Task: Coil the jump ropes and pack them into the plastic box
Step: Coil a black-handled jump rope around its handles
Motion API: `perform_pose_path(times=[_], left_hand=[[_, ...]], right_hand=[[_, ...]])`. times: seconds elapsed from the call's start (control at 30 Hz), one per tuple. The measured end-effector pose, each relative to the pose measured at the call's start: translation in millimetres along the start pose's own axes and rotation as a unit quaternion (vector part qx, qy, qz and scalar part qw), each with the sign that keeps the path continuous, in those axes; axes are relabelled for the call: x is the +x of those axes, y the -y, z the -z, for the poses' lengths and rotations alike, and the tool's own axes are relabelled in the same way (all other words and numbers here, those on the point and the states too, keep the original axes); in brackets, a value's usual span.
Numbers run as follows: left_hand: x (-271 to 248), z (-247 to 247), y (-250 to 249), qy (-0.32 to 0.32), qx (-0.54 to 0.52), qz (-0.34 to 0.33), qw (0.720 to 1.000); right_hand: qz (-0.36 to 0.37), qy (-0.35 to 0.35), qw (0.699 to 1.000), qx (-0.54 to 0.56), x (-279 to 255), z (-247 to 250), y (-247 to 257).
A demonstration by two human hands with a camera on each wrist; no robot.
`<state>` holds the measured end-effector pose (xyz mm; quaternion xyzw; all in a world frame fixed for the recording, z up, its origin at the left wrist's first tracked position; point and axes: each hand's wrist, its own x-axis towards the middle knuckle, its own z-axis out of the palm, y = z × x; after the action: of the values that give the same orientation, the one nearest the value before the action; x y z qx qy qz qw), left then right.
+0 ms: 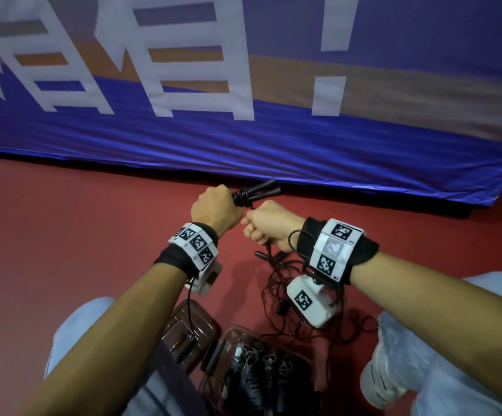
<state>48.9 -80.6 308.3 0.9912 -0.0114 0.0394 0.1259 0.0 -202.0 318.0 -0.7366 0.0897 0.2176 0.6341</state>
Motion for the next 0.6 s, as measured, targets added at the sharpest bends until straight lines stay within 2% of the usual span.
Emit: perform_pose_path(times=[0.07, 0.13, 0.2, 0.27, 0.33, 0.37, 0.47, 0.6], left_hand=[[1, -3, -3, 0.016, 0.029, -0.009, 0.999], [1, -6, -7, 0.022, 0.045, -0.031, 0.998], [1, -6, -9, 0.044, 0.071, -0.060, 0.995], [0, -5, -10, 0.071, 0.110, -0.096, 0.987], [-1, -7, -10, 0.093, 0.147, -0.147, 0.974], [-1, -8, -9, 0.100, 0.161, -0.176, 0.966], [1, -7, -6, 0.104, 0.195, -0.254, 0.941], [3, 4, -3, 0.053, 0.267, -0.353, 0.895]], right_hand=[[0.015, -0.033, 0.995, -0.088, 1, 4, 1], [0.042, -0.085, 0.976, -0.195, 5, 15, 2], [0.089, -0.117, 0.937, -0.315, 6, 29, 4], [0.141, -0.113, 0.893, -0.412, 1, 41, 5], [0.180, -0.105, 0.854, -0.476, -4, 52, 6], [0.192, -0.105, 0.844, -0.489, -5, 57, 7], [0.213, -0.094, 0.833, -0.503, -6, 69, 9], [0.212, -0.019, 0.853, -0.476, -3, 74, 7]])
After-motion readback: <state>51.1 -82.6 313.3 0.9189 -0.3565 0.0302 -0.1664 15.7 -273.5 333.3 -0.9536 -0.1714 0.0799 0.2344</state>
